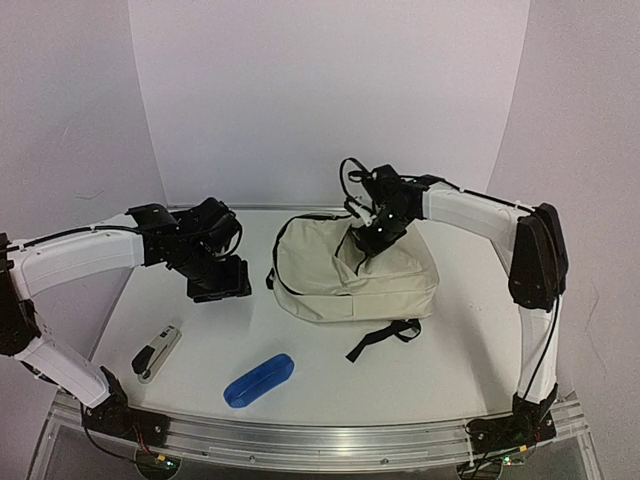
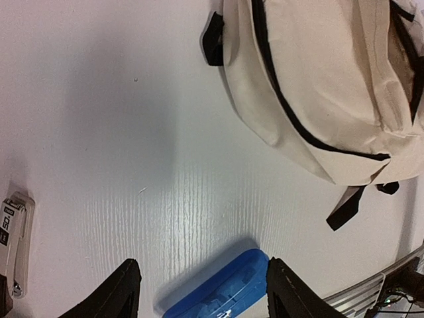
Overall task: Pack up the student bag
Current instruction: Adjust the student bag at the center of the board, then pick up the stationery from the center of the board.
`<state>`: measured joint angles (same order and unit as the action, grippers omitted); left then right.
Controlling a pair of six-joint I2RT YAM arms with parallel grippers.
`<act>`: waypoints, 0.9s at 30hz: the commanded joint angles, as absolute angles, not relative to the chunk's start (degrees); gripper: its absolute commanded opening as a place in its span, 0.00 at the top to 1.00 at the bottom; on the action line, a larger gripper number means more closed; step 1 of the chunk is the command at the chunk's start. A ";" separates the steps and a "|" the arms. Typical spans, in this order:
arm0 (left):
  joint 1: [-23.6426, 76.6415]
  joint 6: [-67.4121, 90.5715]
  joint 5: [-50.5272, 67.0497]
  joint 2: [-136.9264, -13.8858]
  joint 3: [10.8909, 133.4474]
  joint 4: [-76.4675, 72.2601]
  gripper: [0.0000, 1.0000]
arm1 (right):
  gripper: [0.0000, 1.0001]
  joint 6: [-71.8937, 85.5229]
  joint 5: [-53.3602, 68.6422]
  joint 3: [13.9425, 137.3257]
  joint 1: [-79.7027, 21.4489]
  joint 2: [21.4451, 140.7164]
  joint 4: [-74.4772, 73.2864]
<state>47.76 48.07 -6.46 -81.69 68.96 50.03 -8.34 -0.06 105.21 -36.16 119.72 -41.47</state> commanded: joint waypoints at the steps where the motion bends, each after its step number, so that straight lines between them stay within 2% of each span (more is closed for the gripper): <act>1: 46.49 48.57 -3.51 -78.87 65.90 47.77 0.35 | 1.00 -6.70 7.10 105.57 -31.27 113.32 -45.49; 8: 40.05 51.98 0.27 -73.53 61.88 52.25 0.34 | 1.00 -4.38 15.76 103.57 -27.26 110.94 -45.46; 14: 37.26 52.37 2.55 -70.54 62.41 70.82 0.32 | 1.00 -4.92 16.44 103.48 -24.17 110.39 -45.73; 20: 37.29 56.47 0.72 -72.90 59.39 85.58 0.32 | 1.00 -4.00 19.46 103.05 -24.03 110.36 -45.80; 24: 37.18 58.57 -5.51 -76.29 55.79 85.69 0.31 | 1.00 -4.05 21.26 103.33 -24.09 110.44 -46.07; 27: 36.46 57.13 -8.37 -78.20 53.70 79.82 0.29 | 1.00 -4.32 21.59 103.49 -24.06 110.48 -46.42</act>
<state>37.28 56.35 -2.42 -76.31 55.70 74.66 -4.64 20.34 103.04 -24.45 113.75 -45.10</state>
